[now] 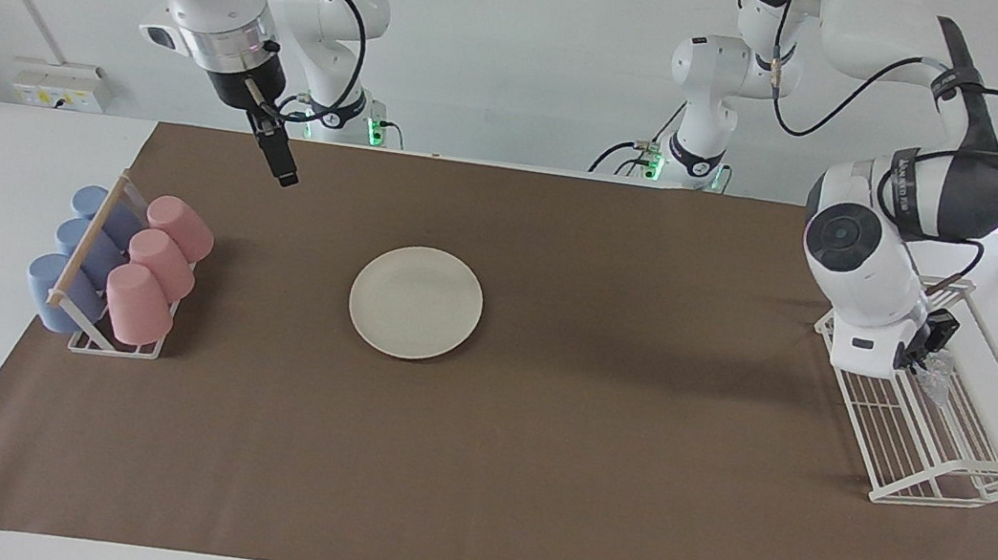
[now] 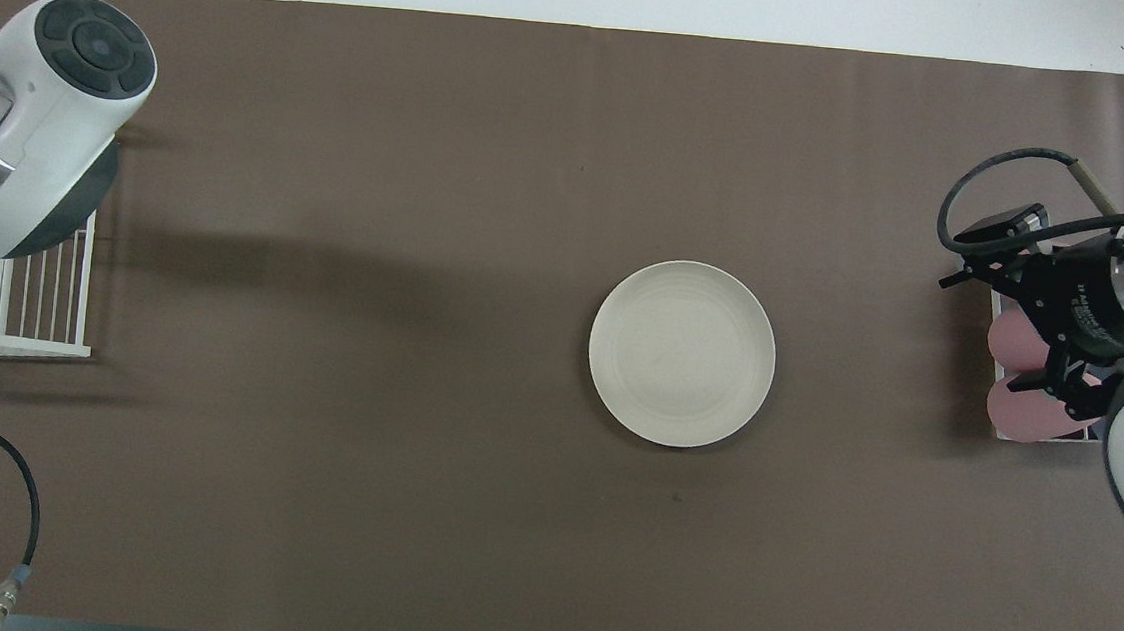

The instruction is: Wipe plate with sponge

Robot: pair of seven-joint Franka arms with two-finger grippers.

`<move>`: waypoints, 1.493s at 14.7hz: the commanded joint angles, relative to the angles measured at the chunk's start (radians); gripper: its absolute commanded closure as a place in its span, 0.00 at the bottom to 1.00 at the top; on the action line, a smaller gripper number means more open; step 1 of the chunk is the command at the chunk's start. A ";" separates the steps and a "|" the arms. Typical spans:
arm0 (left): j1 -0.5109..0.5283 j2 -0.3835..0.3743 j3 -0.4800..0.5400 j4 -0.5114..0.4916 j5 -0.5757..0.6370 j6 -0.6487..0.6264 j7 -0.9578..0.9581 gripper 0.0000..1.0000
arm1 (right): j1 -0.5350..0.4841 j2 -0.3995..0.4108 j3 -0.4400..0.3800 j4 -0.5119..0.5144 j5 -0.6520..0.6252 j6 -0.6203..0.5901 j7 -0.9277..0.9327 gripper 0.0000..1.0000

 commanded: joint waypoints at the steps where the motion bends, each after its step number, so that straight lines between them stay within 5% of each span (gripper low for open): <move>1: -0.009 0.011 -0.035 0.124 -0.168 -0.129 0.014 1.00 | 0.062 -0.008 0.002 0.009 0.000 -0.025 0.240 0.00; 12: 0.105 -0.055 -0.023 0.196 -1.173 -0.189 0.037 1.00 | 0.267 -0.001 0.025 0.003 0.025 0.073 0.426 0.00; 16: 0.162 -0.109 -0.024 0.054 -1.450 -0.183 0.170 1.00 | 0.275 -0.002 0.025 -0.016 0.059 0.093 0.416 0.00; 20: 0.163 -0.166 -0.027 -0.133 -1.703 -0.171 0.278 1.00 | 0.286 0.025 0.030 -0.045 0.066 0.326 0.590 0.00; 22: 0.162 -0.204 -0.027 -0.259 -1.814 -0.149 0.363 1.00 | 0.296 0.044 0.051 -0.031 0.065 0.325 0.673 0.00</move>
